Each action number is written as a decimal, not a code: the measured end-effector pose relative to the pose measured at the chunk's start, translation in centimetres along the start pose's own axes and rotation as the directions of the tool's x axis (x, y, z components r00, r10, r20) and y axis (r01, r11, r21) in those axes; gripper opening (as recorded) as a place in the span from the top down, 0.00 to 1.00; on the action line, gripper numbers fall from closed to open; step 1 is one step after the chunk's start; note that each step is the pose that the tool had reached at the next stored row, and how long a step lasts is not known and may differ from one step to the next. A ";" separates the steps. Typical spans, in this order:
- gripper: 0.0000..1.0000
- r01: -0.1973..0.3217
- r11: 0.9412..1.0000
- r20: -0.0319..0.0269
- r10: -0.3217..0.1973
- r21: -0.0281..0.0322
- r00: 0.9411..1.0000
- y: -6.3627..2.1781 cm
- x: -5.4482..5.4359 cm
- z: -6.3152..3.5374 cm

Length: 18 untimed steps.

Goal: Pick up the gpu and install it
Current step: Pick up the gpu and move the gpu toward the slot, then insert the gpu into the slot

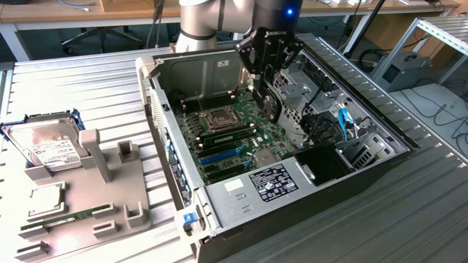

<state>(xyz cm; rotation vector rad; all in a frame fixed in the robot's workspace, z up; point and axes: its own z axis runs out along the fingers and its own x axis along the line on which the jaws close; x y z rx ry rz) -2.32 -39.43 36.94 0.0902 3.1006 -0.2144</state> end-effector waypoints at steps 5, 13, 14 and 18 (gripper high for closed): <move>0.74 0.000 1.000 0.000 0.000 0.002 1.000 0.14 -0.2 0.07; 0.74 0.000 1.000 0.000 0.000 0.002 1.000 0.15 -0.2 0.07; 0.74 0.000 1.000 0.000 0.000 0.002 1.000 0.15 -0.2 0.07; 0.74 0.002 1.000 0.000 -0.002 0.001 1.000 0.15 -0.2 0.08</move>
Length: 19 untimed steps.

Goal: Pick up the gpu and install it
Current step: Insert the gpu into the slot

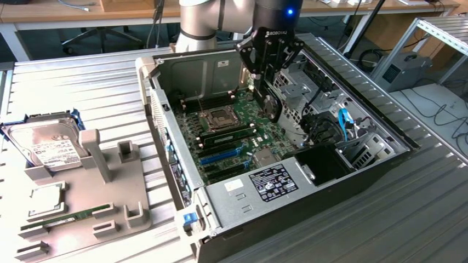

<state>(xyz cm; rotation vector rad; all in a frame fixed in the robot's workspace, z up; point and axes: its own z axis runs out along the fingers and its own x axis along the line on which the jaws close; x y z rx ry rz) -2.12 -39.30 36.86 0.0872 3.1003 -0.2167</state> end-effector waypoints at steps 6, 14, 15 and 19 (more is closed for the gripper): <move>0.74 0.033 0.999 0.005 -0.033 -0.001 0.999 0.00 0.0 0.00; 0.74 0.095 0.995 0.013 -0.095 -0.003 0.995 0.00 0.0 0.00; 0.74 0.105 0.994 0.015 -0.105 -0.003 0.994 0.00 0.0 0.00; 0.74 0.133 0.991 0.019 -0.133 -0.004 0.991 0.00 0.0 0.00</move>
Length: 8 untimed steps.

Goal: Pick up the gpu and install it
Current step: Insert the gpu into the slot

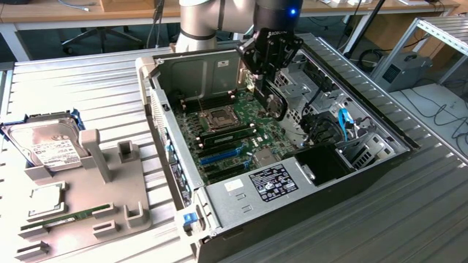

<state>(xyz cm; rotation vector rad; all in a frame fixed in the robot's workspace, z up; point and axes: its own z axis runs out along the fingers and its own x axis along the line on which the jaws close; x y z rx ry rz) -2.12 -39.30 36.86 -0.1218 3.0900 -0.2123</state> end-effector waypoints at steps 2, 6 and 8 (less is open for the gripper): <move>0.74 0.020 1.000 0.003 -0.020 -0.001 1.000 0.00 0.0 0.00; 0.74 0.049 0.999 0.007 -0.049 -0.002 0.999 0.00 0.0 0.00; 0.74 0.059 0.998 0.008 -0.059 -0.002 0.998 0.00 0.0 0.00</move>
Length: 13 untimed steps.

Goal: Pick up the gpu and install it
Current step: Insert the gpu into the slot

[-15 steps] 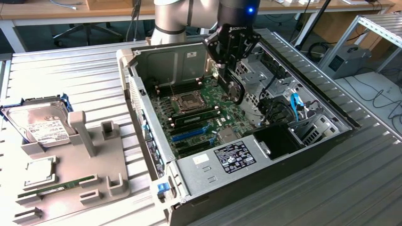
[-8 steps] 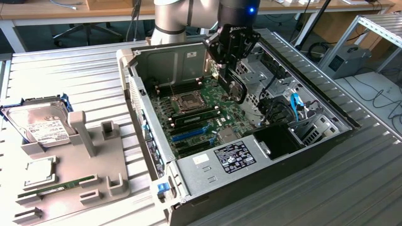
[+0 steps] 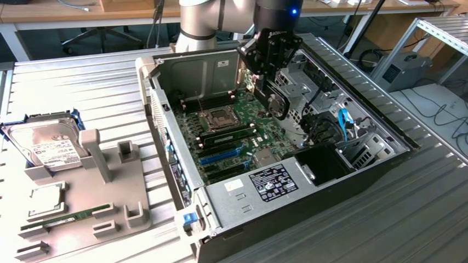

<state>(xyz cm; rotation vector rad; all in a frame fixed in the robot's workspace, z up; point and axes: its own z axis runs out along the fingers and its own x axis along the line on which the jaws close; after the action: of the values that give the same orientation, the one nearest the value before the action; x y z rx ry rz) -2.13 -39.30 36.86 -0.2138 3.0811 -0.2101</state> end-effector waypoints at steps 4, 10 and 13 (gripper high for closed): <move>0.74 0.022 1.000 0.003 -0.022 -0.001 1.000 0.00 0.0 0.00; 0.74 0.051 0.999 0.007 -0.051 -0.002 0.999 0.00 0.0 0.00; 0.74 0.065 0.998 0.009 -0.065 -0.002 0.998 0.00 0.0 0.00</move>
<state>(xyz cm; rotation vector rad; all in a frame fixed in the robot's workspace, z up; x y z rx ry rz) -2.12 -39.30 36.86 -0.3150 3.0681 -0.2077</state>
